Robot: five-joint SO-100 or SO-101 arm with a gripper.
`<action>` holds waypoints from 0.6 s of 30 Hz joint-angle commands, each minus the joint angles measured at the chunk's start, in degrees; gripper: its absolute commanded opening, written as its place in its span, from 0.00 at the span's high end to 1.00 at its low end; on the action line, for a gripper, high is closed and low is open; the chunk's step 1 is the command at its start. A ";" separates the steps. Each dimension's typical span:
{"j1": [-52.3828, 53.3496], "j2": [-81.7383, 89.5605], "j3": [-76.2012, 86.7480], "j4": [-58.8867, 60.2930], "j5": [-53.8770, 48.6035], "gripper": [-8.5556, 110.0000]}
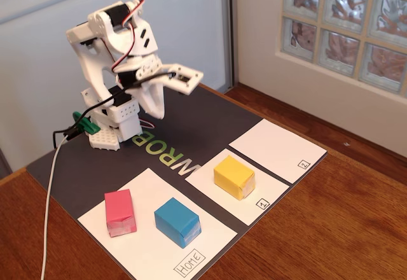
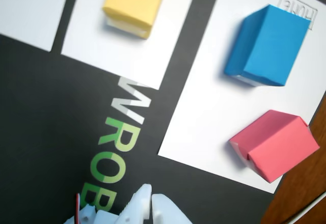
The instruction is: Move box red to home
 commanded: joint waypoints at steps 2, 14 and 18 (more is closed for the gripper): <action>-4.48 9.67 6.15 0.26 4.31 0.93; -6.42 35.07 29.36 2.55 14.59 0.93; -5.71 42.89 35.07 4.57 16.70 0.93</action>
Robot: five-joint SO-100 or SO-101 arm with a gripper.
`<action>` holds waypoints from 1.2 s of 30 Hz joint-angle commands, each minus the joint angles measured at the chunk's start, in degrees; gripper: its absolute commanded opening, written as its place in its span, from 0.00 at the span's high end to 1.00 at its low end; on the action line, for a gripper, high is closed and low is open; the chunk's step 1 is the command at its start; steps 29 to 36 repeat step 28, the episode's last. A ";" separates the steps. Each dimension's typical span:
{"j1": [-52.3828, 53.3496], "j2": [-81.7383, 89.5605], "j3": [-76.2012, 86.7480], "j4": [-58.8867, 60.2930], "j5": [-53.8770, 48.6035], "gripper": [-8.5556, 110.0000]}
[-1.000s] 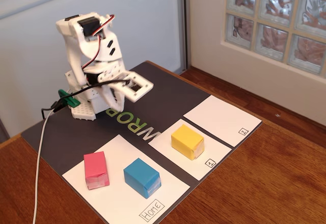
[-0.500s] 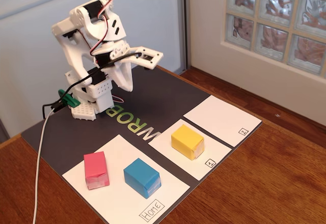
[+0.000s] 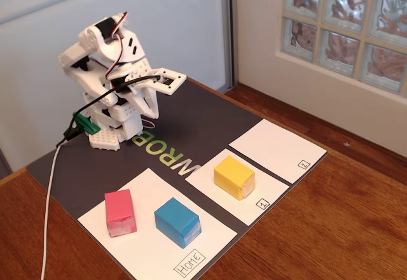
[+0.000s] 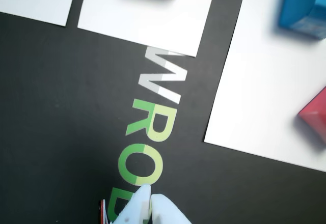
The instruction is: Move box red to home
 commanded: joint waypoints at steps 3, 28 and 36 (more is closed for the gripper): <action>0.97 10.02 6.24 2.99 2.29 0.93; 5.54 16.96 16.35 -7.03 -2.55 0.93; 5.54 16.96 16.35 -7.03 -2.55 0.93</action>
